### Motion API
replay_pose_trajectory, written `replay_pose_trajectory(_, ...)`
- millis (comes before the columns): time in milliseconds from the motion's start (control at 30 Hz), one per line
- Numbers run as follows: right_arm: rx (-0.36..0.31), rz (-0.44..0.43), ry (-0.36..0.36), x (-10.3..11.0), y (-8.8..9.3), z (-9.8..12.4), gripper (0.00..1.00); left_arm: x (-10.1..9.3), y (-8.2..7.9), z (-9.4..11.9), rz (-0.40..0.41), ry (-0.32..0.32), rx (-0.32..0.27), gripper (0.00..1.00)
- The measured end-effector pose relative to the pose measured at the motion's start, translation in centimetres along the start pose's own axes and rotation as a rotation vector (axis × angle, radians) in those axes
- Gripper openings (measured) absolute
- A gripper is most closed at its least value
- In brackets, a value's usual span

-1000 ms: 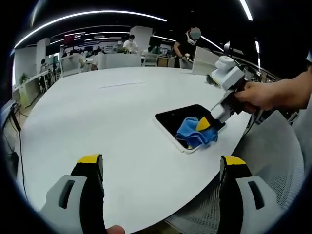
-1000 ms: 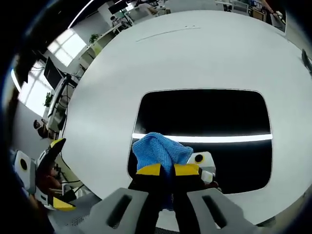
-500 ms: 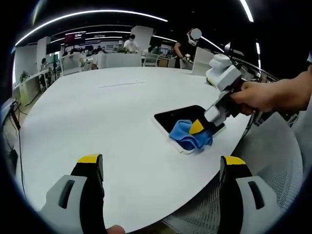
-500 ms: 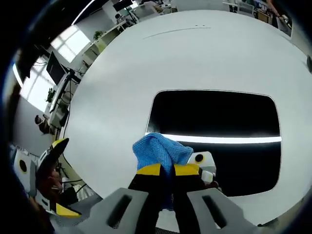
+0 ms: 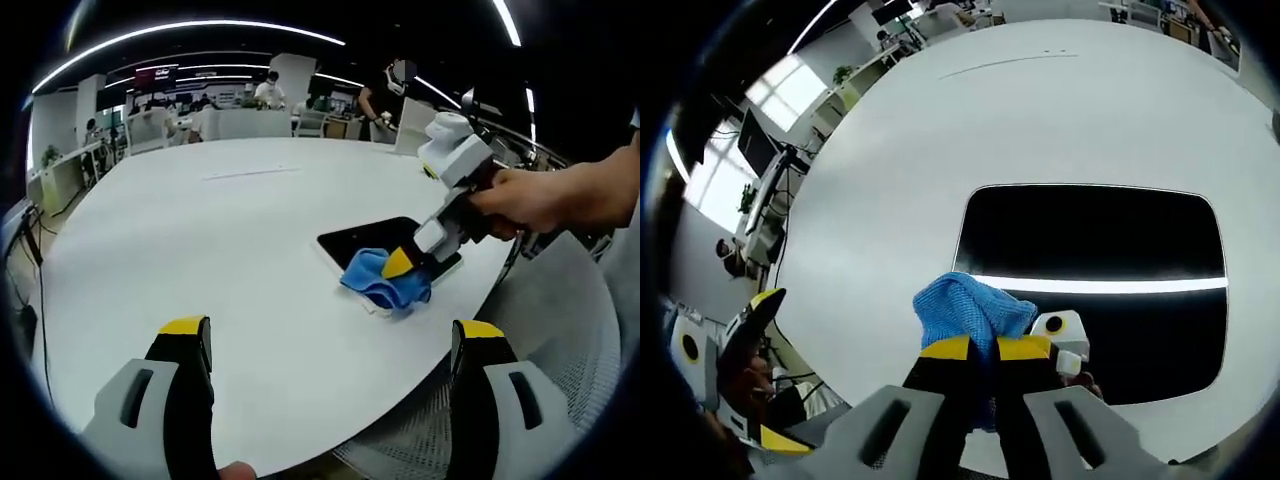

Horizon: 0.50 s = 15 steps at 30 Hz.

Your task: Wipe the mirror surface with the cleaning cloth until all visible marks leave the cleaned area.

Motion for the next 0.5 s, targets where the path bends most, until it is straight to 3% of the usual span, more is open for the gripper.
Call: replay_pose_trajectory(500, 0.005, 0.010, -0.003, 0.09, 0.08, 0.30, 0.02, 0.13, 0.39, 0.05, 0.006, -0.003, 0.005, 0.99)
Point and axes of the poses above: the point that each gripper's makers call its tool centre point, and the gripper's own axes: z roughly backward along the fingers, x roughly to its left, y roughly out of its underside, the point moved 1 cm from there along z, roughly backward along the fingers, and after that the axes turned 8 degrees about z, right-handed, at the moved point
